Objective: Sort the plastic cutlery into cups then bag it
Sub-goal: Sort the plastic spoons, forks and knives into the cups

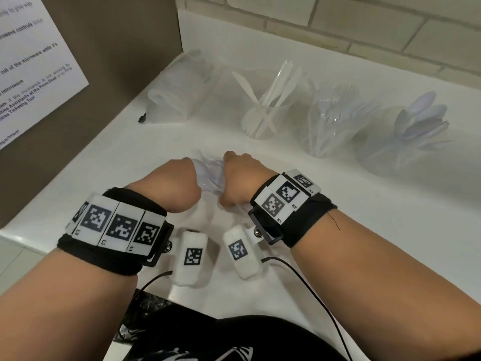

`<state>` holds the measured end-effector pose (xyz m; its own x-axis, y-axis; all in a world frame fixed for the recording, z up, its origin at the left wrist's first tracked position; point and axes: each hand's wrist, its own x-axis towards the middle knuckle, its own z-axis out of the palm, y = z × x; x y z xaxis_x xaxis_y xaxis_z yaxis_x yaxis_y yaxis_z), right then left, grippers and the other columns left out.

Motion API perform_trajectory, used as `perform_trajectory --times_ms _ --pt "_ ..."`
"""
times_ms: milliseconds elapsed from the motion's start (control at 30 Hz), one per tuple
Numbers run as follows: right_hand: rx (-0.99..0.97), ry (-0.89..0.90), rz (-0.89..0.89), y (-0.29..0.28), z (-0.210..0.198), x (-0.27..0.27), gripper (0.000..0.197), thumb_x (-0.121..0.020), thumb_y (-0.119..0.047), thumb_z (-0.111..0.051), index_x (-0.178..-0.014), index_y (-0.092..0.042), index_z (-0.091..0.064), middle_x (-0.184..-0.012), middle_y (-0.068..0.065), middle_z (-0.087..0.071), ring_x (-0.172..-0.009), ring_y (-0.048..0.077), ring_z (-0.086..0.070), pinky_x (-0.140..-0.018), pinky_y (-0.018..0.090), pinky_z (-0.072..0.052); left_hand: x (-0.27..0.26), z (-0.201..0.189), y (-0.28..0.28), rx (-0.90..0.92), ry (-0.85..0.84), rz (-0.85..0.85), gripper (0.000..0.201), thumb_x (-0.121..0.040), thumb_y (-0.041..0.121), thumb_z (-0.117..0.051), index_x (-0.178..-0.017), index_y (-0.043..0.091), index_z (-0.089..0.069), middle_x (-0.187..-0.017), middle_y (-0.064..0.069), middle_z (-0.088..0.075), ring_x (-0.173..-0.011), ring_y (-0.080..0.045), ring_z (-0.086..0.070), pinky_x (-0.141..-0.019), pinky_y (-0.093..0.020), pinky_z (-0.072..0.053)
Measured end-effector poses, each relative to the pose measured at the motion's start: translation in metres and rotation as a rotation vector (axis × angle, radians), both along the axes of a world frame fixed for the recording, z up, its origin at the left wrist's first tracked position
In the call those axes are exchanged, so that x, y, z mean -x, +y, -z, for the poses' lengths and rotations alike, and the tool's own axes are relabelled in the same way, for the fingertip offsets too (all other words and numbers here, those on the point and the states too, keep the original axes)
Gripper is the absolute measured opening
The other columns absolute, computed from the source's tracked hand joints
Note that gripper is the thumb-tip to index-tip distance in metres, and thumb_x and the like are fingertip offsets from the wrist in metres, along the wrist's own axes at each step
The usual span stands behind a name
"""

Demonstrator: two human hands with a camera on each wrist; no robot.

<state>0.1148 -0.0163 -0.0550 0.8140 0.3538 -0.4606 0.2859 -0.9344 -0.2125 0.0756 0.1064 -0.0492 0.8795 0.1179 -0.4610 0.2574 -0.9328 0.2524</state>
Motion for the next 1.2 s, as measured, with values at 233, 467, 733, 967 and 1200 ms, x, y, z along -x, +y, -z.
perform_trajectory --times_ms 233,467,733,967,1200 --pt "-0.015 -0.056 -0.021 0.002 0.009 -0.003 0.056 -0.077 -0.014 -0.068 -0.122 -0.005 -0.037 -0.105 0.014 -0.056 -0.093 0.031 -0.058 -0.064 0.033 -0.041 0.004 0.006 0.001 0.207 -0.036 -0.064 0.049 -0.093 0.016 -0.051 -0.139 0.011 -0.038 -0.13 -0.007 -0.057 -0.116 -0.024 -0.054 -0.093 -0.028 -0.041" --pt "-0.061 -0.13 -0.017 -0.004 0.015 -0.003 0.044 -0.079 -0.011 -0.062 -0.115 -0.006 -0.037 -0.072 0.002 -0.045 -0.072 0.026 -0.053 -0.057 0.032 -0.04 -0.001 0.013 0.003 0.379 -0.025 -0.173 0.046 -0.092 0.016 -0.05 -0.137 0.016 -0.041 -0.132 -0.008 -0.056 -0.113 -0.027 -0.058 -0.098 -0.041 -0.048" --pt "-0.097 -0.182 -0.045 -0.012 0.016 -0.006 0.032 -0.089 -0.029 -0.055 -0.104 -0.009 -0.035 -0.068 0.0 -0.043 -0.056 0.016 -0.042 -0.045 0.029 -0.028 -0.002 0.012 0.001 0.445 -0.114 -0.332 0.046 -0.09 0.008 -0.053 -0.132 0.009 -0.035 -0.122 -0.015 -0.057 -0.099 -0.028 -0.062 -0.087 -0.041 -0.053" --pt "-0.136 -0.187 -0.019 -0.016 0.016 -0.002 0.036 -0.082 -0.007 -0.054 -0.115 -0.008 -0.039 -0.069 0.0 -0.04 -0.068 0.026 -0.05 -0.059 0.033 -0.039 -0.004 0.001 -0.001 0.35 -0.13 -0.164 0.064 -0.09 0.001 -0.042 -0.148 0.02 -0.024 -0.136 -0.015 -0.05 -0.119 -0.029 -0.051 -0.09 -0.034 -0.043" --pt "-0.266 -0.159 0.037 -0.034 -0.004 -0.011 0.049 -0.08 -0.018 -0.063 -0.122 -0.011 -0.039 -0.089 0.004 -0.057 -0.083 0.024 -0.06 -0.067 0.034 -0.049 -0.005 0.007 -0.005 0.75 -0.267 -0.212 0.058 -0.094 0.007 -0.046 -0.145 0.034 -0.034 -0.148 0.0 -0.041 -0.136 -0.014 -0.038 -0.104 -0.027 -0.033"
